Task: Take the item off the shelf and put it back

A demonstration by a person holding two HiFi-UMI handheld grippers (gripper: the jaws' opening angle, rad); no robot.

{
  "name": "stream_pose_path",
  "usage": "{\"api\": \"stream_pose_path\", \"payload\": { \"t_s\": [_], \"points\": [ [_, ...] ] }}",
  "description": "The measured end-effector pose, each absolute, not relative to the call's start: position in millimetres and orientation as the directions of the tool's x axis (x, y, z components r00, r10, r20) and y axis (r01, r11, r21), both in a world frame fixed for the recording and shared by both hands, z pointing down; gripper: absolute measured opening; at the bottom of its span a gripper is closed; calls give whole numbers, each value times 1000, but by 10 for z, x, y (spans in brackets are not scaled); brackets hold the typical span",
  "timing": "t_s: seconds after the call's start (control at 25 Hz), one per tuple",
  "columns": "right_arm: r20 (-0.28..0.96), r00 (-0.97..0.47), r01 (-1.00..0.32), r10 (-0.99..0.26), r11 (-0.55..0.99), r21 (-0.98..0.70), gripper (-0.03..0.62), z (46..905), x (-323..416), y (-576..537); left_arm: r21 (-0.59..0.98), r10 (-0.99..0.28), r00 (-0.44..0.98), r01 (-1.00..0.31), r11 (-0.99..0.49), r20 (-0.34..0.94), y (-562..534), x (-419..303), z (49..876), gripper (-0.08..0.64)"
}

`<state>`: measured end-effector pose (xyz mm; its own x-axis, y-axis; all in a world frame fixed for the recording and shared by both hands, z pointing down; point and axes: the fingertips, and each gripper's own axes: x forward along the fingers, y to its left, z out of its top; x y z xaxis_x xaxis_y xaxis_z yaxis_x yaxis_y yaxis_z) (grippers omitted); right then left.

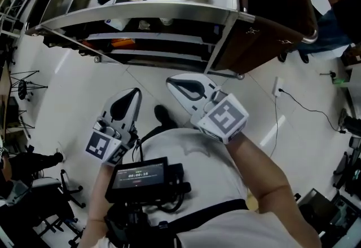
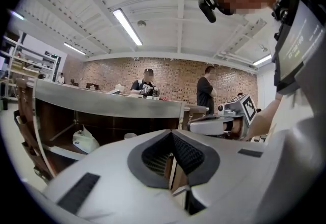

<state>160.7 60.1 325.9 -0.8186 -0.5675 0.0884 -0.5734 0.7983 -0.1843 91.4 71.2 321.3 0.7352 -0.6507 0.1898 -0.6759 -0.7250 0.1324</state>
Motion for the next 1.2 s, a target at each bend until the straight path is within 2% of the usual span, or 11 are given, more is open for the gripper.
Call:
{"api": "stream_pose_path", "payload": {
  "t_s": [0.16, 0.48, 1.2],
  "points": [
    [78, -851, -523, -520, 819, -237, 3, 3192, 1769, 901, 124, -661, 726, -686, -717, 192, 980, 1199, 3166, 8],
    [51, -892, -450, -449, 868, -209, 2, 3034, 1801, 1364, 115, -687, 699, -713, -692, 202, 1422, 1411, 3186, 8],
    [40, -898, -436, -437, 878, -198, 2, 2806, 1744, 1453, 93, -718, 677, -735, -672, 164, 1528, 1317, 3062, 8]
  ]
}}
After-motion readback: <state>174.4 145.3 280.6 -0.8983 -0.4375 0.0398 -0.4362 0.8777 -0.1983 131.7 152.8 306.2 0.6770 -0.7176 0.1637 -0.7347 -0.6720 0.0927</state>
